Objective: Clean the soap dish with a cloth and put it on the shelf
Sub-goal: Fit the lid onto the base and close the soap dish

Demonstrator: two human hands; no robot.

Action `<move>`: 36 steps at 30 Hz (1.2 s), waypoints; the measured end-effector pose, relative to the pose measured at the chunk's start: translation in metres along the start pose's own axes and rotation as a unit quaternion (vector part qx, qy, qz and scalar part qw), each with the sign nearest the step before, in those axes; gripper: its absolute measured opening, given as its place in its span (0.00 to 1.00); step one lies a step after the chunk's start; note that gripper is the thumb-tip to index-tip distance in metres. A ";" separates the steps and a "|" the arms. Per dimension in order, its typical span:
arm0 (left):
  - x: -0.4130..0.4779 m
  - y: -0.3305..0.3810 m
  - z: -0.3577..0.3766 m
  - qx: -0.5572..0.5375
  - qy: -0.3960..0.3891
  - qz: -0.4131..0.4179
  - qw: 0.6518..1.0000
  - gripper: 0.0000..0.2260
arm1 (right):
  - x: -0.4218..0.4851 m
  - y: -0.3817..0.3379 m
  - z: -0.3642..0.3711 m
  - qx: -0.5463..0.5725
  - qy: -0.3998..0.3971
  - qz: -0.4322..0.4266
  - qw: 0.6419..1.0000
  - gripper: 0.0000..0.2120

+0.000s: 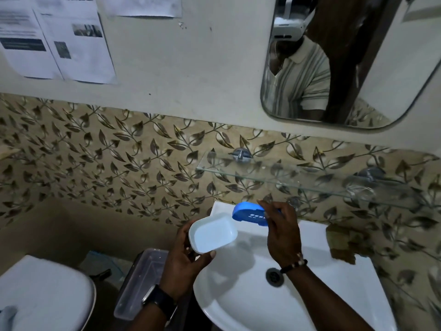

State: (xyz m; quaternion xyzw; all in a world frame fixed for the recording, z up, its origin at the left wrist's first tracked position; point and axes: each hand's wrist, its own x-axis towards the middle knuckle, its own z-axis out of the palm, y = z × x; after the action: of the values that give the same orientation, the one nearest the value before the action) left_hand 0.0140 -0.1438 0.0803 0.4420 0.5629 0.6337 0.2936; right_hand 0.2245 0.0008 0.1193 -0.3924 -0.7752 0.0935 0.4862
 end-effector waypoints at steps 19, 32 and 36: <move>0.008 0.045 0.060 0.112 -0.110 0.221 0.963 0.32 | -0.016 -0.036 -0.047 0.126 0.010 -0.043 0.991 0.15; -0.005 0.072 0.078 -0.051 -0.090 0.061 0.993 0.22 | -0.014 -0.032 -0.054 0.169 -0.018 -0.037 0.985 0.15; -0.009 0.082 0.087 -0.082 -0.098 0.036 0.991 0.21 | -0.016 -0.038 -0.052 0.188 -0.004 0.015 0.982 0.24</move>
State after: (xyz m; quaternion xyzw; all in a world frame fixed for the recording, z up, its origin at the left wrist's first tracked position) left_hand 0.1056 -0.1279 0.1563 0.4963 0.4615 0.6415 0.3595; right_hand 0.2510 -0.0486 0.1548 -0.3050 -0.7398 0.2465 0.5467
